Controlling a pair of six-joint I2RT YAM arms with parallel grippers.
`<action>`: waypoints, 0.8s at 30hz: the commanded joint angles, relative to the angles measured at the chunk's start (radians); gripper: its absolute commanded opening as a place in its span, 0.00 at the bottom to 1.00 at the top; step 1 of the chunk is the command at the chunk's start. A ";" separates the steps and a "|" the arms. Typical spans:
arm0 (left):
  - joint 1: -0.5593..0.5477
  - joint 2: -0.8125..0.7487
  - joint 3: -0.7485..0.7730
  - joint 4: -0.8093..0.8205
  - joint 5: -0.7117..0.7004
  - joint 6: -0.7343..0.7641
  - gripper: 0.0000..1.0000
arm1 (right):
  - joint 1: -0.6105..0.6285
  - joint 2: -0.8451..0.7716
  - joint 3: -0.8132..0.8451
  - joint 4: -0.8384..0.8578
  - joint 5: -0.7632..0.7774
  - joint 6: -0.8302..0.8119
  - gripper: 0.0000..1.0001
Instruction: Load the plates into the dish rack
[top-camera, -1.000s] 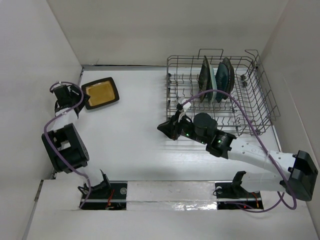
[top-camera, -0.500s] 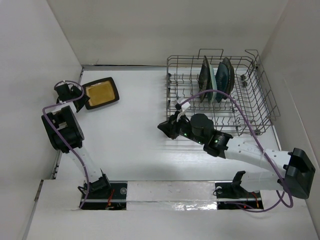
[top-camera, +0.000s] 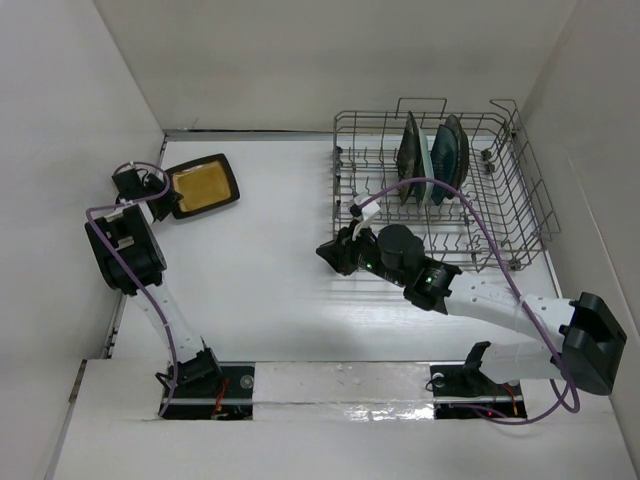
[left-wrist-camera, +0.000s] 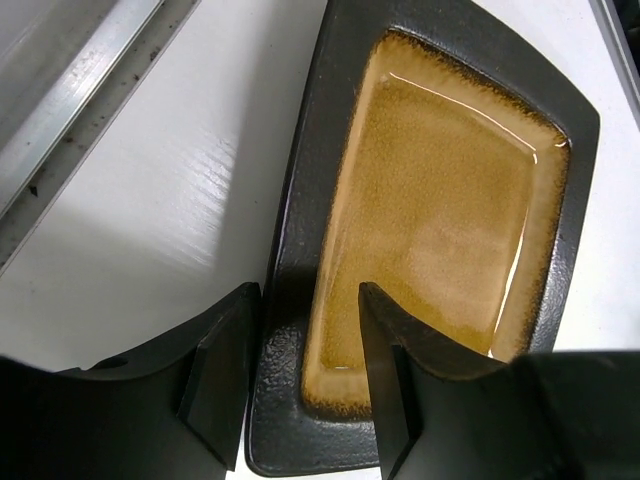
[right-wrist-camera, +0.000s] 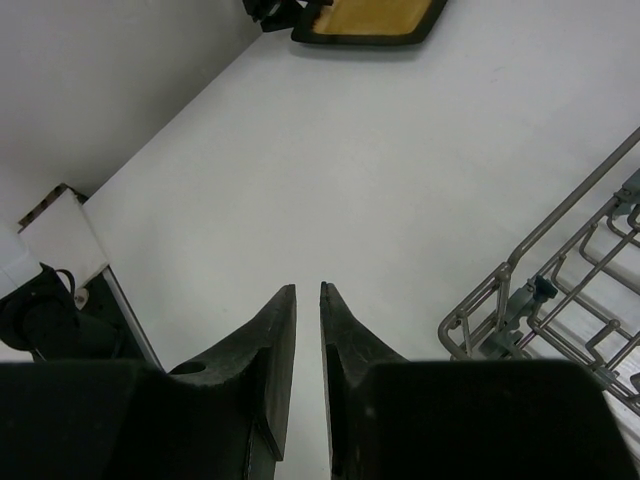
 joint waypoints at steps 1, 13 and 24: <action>0.003 0.023 0.032 0.027 0.058 -0.032 0.42 | -0.003 -0.015 0.007 0.065 0.018 0.007 0.22; 0.003 0.067 -0.028 0.125 0.127 -0.086 0.26 | -0.003 -0.027 0.005 0.054 0.044 -0.004 0.22; 0.022 -0.006 -0.127 0.255 0.179 -0.113 0.00 | -0.003 -0.022 0.013 0.050 0.039 -0.006 0.22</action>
